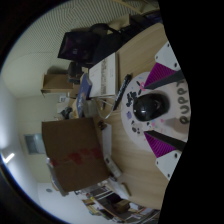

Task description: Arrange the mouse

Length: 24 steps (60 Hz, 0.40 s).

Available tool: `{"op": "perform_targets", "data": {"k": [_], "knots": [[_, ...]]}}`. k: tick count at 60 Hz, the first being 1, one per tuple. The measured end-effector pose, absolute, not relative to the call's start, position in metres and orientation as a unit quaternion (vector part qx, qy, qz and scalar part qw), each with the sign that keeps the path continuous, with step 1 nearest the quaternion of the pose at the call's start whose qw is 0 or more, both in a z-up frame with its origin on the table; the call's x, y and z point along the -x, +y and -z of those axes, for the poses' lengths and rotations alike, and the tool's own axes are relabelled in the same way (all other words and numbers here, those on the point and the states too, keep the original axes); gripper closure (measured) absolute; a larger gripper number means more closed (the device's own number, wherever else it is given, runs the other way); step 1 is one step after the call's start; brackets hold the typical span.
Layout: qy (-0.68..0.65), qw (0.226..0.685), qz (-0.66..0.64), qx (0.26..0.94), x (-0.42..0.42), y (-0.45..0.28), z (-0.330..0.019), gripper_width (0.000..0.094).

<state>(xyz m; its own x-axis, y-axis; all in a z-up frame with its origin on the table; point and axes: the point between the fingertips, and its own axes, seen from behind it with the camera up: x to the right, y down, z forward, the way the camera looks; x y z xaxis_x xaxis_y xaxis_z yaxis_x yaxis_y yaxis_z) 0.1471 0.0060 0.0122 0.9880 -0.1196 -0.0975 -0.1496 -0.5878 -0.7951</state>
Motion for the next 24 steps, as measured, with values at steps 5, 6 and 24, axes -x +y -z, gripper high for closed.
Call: {"op": "perform_targets", "data": {"k": [5, 6, 24], "knots": [[0.092, 0.454, -0.029, 0.886, -0.139, -0.026, -0.041, 0.0103], [0.094, 0.454, -0.03, 0.886, -0.137, -0.034, -0.046, 0.0105], [0.138, 0.466, 0.017, 0.874, -0.134, -0.194, -0.125, 0.0103]]}}
